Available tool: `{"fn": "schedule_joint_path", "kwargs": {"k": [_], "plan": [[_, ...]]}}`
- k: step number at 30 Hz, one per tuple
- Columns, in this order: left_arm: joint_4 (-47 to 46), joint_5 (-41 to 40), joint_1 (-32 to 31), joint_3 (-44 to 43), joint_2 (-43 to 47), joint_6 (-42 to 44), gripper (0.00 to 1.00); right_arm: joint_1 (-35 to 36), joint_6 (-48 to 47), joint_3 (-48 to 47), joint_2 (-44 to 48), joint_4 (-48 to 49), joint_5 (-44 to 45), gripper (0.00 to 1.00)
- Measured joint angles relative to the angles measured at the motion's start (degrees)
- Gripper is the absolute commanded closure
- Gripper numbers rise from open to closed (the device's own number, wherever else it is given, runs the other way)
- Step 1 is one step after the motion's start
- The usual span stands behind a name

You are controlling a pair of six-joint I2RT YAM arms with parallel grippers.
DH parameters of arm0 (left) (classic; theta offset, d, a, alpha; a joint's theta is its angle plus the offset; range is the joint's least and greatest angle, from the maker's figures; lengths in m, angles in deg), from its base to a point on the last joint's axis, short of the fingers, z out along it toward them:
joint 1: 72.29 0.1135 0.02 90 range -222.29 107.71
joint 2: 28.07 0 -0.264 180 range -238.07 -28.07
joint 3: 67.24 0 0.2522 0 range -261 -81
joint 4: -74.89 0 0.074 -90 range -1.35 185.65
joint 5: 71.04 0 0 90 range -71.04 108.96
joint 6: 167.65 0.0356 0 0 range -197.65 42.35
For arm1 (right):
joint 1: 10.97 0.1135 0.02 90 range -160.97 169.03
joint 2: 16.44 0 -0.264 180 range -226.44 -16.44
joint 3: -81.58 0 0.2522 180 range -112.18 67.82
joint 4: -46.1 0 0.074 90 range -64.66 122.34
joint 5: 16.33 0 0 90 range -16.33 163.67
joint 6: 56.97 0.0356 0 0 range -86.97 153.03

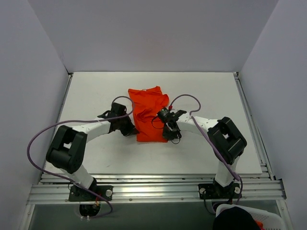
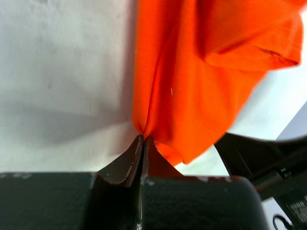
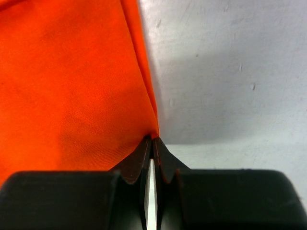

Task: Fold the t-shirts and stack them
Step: Fold the tshirt

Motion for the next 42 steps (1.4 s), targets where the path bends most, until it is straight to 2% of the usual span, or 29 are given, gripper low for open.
{"fn": "schedule_joint_path", "kwargs": {"k": [9, 17, 23, 32, 42], "plan": [[9.6, 1.6, 0.0, 3.5, 14.7, 1.9, 0.98, 3.5, 1.7, -1.0, 7.6, -8.2, -0.2, 1.00], [15.4, 4.8, 0.3, 4.5, 21.9, 0.5, 0.98, 4.4, 2.3, -13.1, 10.9, -16.6, 0.1, 1.00], [17.7, 6.4, 1.6, 3.5, 22.6, -2.2, 0.98, 4.4, 1.1, -23.5, 9.5, -20.4, 0.4, 1.00], [17.0, 9.0, 6.0, 1.7, 22.6, -7.7, 0.98, 2.9, -3.1, -37.4, -1.6, -22.0, 0.8, 1.00], [13.0, 12.5, 10.6, -5.0, 13.9, -9.7, 0.98, -1.9, -7.5, -49.3, -11.3, -23.4, -0.5, 1.00]]}}
